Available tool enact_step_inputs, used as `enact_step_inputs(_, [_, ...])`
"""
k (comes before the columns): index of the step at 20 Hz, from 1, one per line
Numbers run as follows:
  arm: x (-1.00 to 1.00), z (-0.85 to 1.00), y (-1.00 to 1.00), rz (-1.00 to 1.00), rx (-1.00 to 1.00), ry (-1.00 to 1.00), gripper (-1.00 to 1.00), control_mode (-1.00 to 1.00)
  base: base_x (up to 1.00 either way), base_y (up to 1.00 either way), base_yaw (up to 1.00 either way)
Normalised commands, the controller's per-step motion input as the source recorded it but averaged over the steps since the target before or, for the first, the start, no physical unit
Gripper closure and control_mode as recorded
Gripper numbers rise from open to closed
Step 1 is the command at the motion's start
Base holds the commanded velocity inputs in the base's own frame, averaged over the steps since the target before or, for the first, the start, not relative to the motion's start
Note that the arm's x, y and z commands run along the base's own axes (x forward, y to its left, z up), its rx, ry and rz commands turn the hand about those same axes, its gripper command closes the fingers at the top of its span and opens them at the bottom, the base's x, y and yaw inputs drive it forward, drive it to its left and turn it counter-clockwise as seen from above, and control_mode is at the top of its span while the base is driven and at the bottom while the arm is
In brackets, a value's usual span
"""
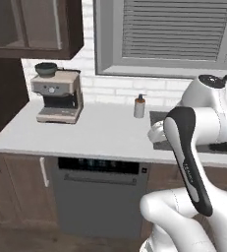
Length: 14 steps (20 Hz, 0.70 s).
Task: Navigate to the dishwasher.
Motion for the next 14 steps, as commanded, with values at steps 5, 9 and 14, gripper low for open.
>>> enact_step_inputs(5, [0.0,0.0,0.0,0.0,0.0,0.0,-1.0,1.0,0.47,0.53,-0.79])
enact_step_inputs(9, [0.0,0.0,0.0,0.0,0.0,0.0,-1.0,1.0,0.19,0.91,-0.58])
enact_step_inputs(14, [0.0,0.0,0.0,0.0,0.0,0.0,-1.0,1.0,0.0,1.0,-0.19])
